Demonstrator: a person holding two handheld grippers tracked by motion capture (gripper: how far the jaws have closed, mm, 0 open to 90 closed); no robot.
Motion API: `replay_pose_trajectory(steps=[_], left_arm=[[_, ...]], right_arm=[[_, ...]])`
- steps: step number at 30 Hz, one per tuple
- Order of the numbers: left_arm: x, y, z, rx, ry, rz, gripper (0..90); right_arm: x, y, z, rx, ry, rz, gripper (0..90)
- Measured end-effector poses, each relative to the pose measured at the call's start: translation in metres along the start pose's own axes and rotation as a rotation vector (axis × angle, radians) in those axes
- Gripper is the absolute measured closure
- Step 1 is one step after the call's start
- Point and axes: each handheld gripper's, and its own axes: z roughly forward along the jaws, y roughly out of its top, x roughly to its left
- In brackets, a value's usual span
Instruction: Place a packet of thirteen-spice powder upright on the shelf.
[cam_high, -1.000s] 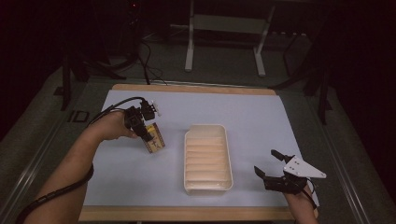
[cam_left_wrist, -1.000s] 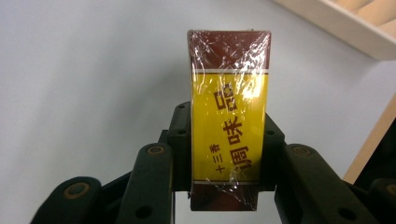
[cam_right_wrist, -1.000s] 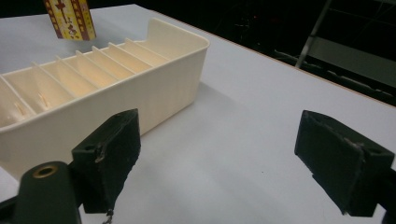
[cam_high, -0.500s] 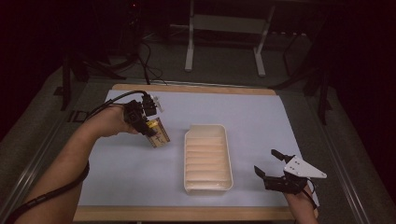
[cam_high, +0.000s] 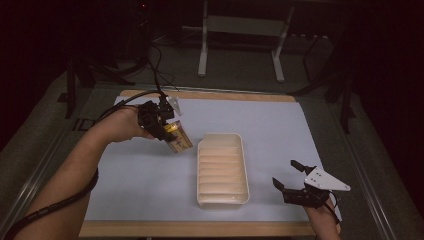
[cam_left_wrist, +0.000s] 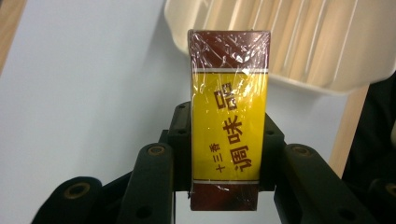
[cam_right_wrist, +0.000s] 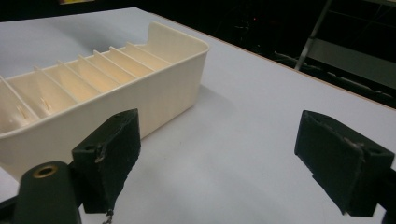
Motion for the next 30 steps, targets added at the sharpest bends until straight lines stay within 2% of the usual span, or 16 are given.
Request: replay_pose_trajectory(steps=[4,5,6,7,9,10,13,14,16,17,18,19,22,26,27,30], left_arm=[[-0.002,0.009,-0.001,-0.038,0.013,0.023,68.4],[-0.002,0.011,-0.001,-0.045,0.004,0.022,68.4],[-0.003,0.013,0.000,-0.051,0.014,0.038,68.3],[-0.003,0.016,0.000,-0.059,0.008,0.032,68.4],[-0.005,0.021,0.001,-0.071,0.015,0.054,68.3],[-0.005,0.023,0.002,-0.076,-0.001,0.052,68.4],[-0.007,0.030,0.004,-0.091,-0.003,0.082,68.3],[-0.009,0.032,0.004,-0.099,0.012,0.100,68.3],[-0.010,0.037,0.004,-0.108,0.000,0.111,68.4],[-0.010,0.038,0.004,-0.113,0.012,0.124,68.3],[-0.009,0.041,0.004,-0.122,-0.002,0.116,68.4],[-0.009,0.043,0.005,-0.132,0.007,0.129,68.4],[-0.007,0.048,0.009,-0.144,0.005,0.130,68.3],[-0.003,0.055,0.017,-0.122,-0.008,0.121,68.4],[-0.002,0.058,0.022,-0.122,-0.006,0.136,68.4],[0.000,0.060,0.028,-0.117,-0.016,0.140,68.4]], right_arm=[[0.000,0.000,0.000,0.001,0.002,-0.001,14.4],[0.001,0.000,0.000,0.002,0.004,0.000,14.4],[0.001,0.000,0.000,0.002,0.005,0.000,14.4],[0.002,0.000,0.000,0.001,0.007,-0.002,14.4],[0.003,0.001,0.000,0.000,0.008,-0.010,14.4],[0.003,0.001,0.000,-0.001,0.009,-0.015,14.4],[0.003,0.001,0.000,0.000,0.010,-0.015,14.4],[0.003,0.001,0.000,0.000,0.011,-0.013,14.4],[0.003,0.001,0.000,-0.001,0.011,-0.011,14.4],[0.003,0.001,0.000,-0.002,0.010,-0.011,14.4],[0.003,0.001,0.000,-0.003,0.010,-0.012,14.4],[0.003,0.001,0.000,-0.004,0.011,-0.011,14.4],[0.003,0.001,0.000,-0.003,0.014,-0.012,14.4],[0.003,0.001,-0.001,-0.003,0.011,-0.012,14.4],[0.003,0.001,-0.001,-0.003,0.010,-0.006,14.4],[0.003,0.001,-0.001,-0.002,0.010,-0.009,14.4]])
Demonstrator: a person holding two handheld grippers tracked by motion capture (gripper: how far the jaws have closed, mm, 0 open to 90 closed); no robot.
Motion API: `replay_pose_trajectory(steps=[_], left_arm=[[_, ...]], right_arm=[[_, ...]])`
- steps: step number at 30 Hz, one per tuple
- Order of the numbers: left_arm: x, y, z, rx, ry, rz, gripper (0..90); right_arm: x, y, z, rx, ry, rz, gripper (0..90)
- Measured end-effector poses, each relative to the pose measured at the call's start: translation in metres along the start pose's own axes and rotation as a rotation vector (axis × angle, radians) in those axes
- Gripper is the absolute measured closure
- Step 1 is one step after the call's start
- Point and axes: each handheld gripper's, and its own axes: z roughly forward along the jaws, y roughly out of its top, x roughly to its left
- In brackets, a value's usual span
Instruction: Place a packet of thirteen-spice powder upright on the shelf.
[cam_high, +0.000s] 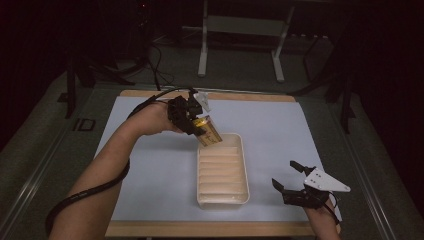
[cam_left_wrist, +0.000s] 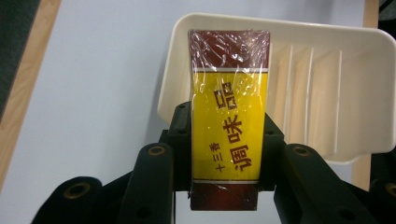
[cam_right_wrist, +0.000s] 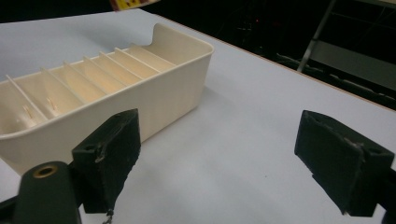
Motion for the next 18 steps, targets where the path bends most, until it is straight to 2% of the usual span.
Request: replay_pose_trajectory(steps=[4,7,8,9,13,16,18], left_arm=[[0.005,0.001,0.012,-0.024,-0.011,0.018,68.4],[0.008,0.002,0.018,-0.020,-0.021,0.022,68.4],[0.009,0.002,0.022,-0.012,-0.014,0.040,68.4],[0.013,0.002,0.027,-0.009,-0.031,0.032,68.4],[0.016,0.002,0.035,-0.026,-0.037,0.033,68.4],[0.021,0.001,0.044,-0.017,-0.032,0.047,68.4],[0.023,0.002,0.046,-0.014,-0.033,0.039,68.4]], right_arm=[[0.001,0.000,0.001,0.001,0.004,-0.002,14.4],[0.001,0.000,0.001,0.003,0.004,-0.002,14.5],[0.002,0.000,0.001,0.004,0.003,-0.001,14.5],[0.002,-0.001,0.001,0.006,0.004,-0.006,14.4],[0.002,-0.001,0.002,0.009,0.007,-0.009,14.5],[0.002,-0.002,0.002,0.008,0.009,-0.004,14.4],[0.002,-0.002,0.002,0.010,0.011,-0.002,14.4]])
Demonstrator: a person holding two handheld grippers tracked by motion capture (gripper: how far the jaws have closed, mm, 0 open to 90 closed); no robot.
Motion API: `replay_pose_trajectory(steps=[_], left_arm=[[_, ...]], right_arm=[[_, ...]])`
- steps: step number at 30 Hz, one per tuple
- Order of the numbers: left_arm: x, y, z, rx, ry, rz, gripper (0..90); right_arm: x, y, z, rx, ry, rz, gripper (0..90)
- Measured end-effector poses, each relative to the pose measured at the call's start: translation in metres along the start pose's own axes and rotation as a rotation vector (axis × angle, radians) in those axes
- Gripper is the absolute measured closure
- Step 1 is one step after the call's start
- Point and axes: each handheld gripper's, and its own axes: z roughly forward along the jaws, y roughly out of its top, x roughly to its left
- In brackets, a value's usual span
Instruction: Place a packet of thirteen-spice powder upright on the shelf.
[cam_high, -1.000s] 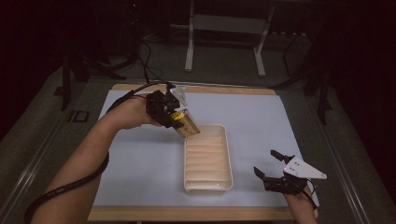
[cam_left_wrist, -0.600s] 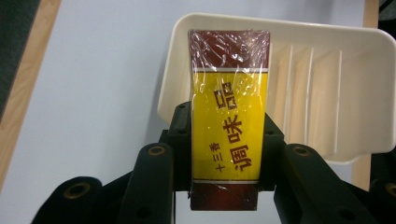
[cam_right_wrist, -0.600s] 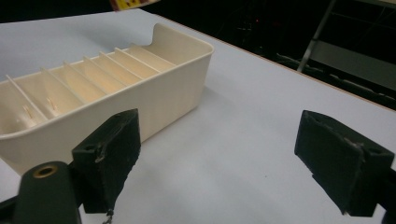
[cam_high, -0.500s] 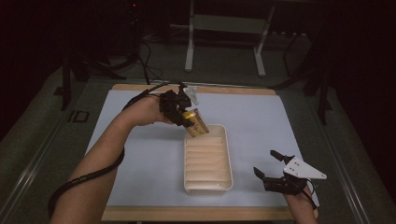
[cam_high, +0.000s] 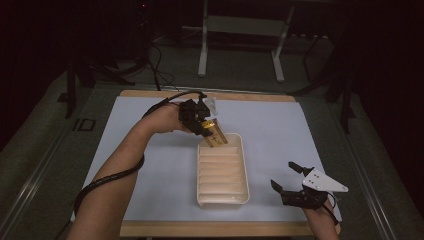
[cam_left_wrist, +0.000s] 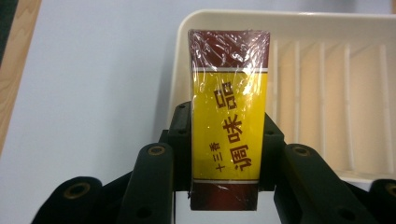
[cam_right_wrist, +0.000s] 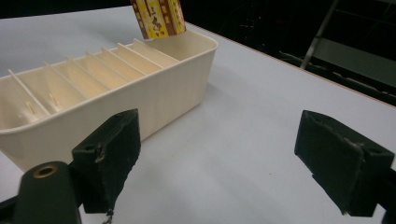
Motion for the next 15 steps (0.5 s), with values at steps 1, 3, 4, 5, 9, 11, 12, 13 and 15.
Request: replay_pose_trajectory(steps=[1,3,4,5,9,11,12,13,15], left_arm=[[0.001,0.000,0.001,0.005,-0.004,0.006,68.4],[0.004,0.002,0.004,-0.012,-0.003,0.015,68.3],[0.004,0.003,0.005,-0.015,0.002,0.018,68.4],[0.005,0.003,0.006,-0.015,-0.006,0.009,68.3],[0.009,0.003,0.013,0.011,0.000,0.013,68.3],[0.011,0.001,0.016,0.015,-0.008,0.012,68.3],[0.010,0.000,0.017,0.010,-0.003,0.019,68.3],[0.011,-0.001,0.020,0.008,-0.002,0.017,68.3],[0.012,-0.003,0.026,0.019,-0.003,0.014,68.3]], right_arm=[[0.000,0.000,0.000,0.000,0.000,0.000,14.4],[0.000,0.000,0.000,0.001,0.003,0.000,14.5],[0.000,0.000,0.000,0.002,0.002,0.001,14.4],[0.000,0.000,0.000,0.003,0.002,0.001,14.4],[0.000,0.000,0.000,0.001,0.004,0.000,14.4],[0.000,0.000,0.000,0.000,0.005,-0.001,14.5],[0.000,0.000,-0.001,-0.001,0.005,0.000,14.4],[0.000,0.000,-0.001,-0.001,0.006,0.000,14.5],[0.000,0.000,0.000,-0.001,0.008,0.001,14.4]])
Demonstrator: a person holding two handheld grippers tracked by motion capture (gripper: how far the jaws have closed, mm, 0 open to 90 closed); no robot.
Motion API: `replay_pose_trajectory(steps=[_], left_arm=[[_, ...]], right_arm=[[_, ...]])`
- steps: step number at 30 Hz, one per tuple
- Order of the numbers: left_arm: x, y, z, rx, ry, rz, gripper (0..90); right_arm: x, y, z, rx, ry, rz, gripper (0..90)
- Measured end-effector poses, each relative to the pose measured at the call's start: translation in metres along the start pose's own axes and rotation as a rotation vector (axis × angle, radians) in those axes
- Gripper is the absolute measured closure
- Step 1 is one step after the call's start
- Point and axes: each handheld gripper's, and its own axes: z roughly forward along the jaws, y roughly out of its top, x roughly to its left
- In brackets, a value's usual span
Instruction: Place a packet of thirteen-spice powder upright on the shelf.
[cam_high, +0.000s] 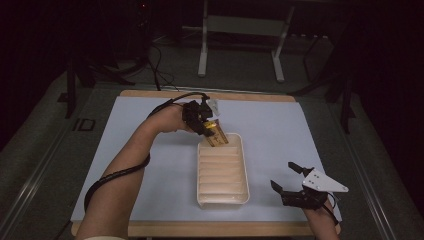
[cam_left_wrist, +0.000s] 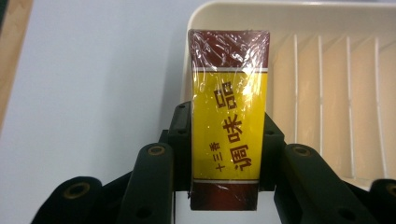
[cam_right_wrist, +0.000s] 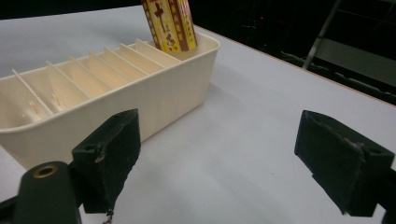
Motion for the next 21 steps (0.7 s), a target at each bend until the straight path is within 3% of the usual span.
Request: replay_pose_trajectory(steps=[12,21], left_arm=[[0.003,0.000,0.030,0.105,-0.038,0.004,68.1],[0.004,0.006,0.040,0.121,-0.056,0.001,68.0]], right_arm=[[0.000,0.000,0.000,0.002,0.005,-0.001,14.4],[-0.001,-0.001,-0.001,-0.001,0.005,0.003,14.5]])
